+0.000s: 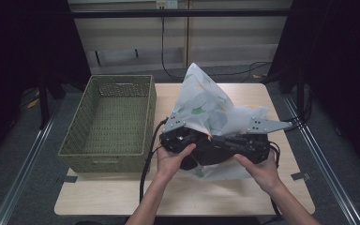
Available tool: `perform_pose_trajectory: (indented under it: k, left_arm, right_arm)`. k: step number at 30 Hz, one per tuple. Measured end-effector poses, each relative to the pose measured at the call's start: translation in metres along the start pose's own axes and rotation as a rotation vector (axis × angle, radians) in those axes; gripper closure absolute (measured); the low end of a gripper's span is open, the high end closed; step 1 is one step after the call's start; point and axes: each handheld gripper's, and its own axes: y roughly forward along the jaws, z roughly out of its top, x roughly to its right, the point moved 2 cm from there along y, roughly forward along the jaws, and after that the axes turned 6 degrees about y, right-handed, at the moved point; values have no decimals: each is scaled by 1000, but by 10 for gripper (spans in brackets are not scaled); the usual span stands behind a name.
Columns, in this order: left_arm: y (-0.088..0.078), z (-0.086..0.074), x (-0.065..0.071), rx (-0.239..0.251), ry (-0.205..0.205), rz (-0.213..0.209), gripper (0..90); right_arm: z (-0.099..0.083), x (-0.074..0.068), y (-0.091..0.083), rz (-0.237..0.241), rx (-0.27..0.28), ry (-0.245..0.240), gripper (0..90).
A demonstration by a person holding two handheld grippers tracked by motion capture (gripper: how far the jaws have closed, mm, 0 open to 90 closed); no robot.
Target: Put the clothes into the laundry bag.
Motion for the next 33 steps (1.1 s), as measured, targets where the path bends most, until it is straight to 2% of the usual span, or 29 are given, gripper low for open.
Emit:
perform_pose_trajectory:
  k: [4, 5, 8, 9, 10, 11, 12, 13, 15, 16, 19, 22, 24, 25, 27, 29, 33]
  left_arm:
    - [-7, 21, 9, 37, 17, 9, 770]
    - [-7, 22, 10, 37, 37, 33, 770]
    - [6, 16, 11, 29, 52, 68, 769]
    - [14, 11, 10, 6, 45, 74, 768]
    - [22, 3, 7, -9, 28, 52, 767]
    - [31, -5, 6, -26, 22, 50, 767]
    - [38, -13, 6, -69, 59, 61, 765]
    - [45, -21, 7, -107, 72, 72, 765]
    - [57, -34, 4, -129, 55, 49, 763]
    - [61, -41, 2, -146, 46, 55, 763]
    - [68, -51, 0, -173, 41, 49, 760]
    - [74, -63, -2, -198, 32, 41, 755]
    - [75, -68, -3, -213, 35, 36, 753]
    - [77, -71, -3, -209, 34, 31, 751]
    - [79, -74, -2, -216, 33, 22, 747]
    - [80, -75, 0, -225, 42, 28, 743]
    - [79, -75, 0, -226, 30, 13, 739]
  right_arm:
    - [12, -4, -12, -6, 51, -19, 900]
    - [13, -5, -15, -5, 63, -19, 899]
    - [14, -4, -17, -19, 64, -15, 899]
    - [13, -3, -17, -20, 61, -9, 899]
    - [12, -1, -16, -26, 55, -2, 899]
    - [10, 0, -14, -29, 46, -1, 899]
    - [7, 2, -13, -33, 34, 2, 899]
    - [4, 3, -11, -34, 20, 9, 899]
    - [-3, 9, -8, -46, -7, 19, 899]
    - [-7, 12, -6, -48, -18, 27, 899]
    - [-19, 24, -2, -76, -58, 47, 899]
    - [-35, 33, 3, -154, -134, 3, 898]
    - [-44, 38, 5, -156, -161, 13, 897]
    - [-48, 41, 6, -173, -182, 8, 896]
    - [-57, 46, 8, -168, -208, 24, 891]
    - [-64, 51, 10, -181, -235, 24, 853]
    - [-74, 59, 13, -184, -270, 34, 685]
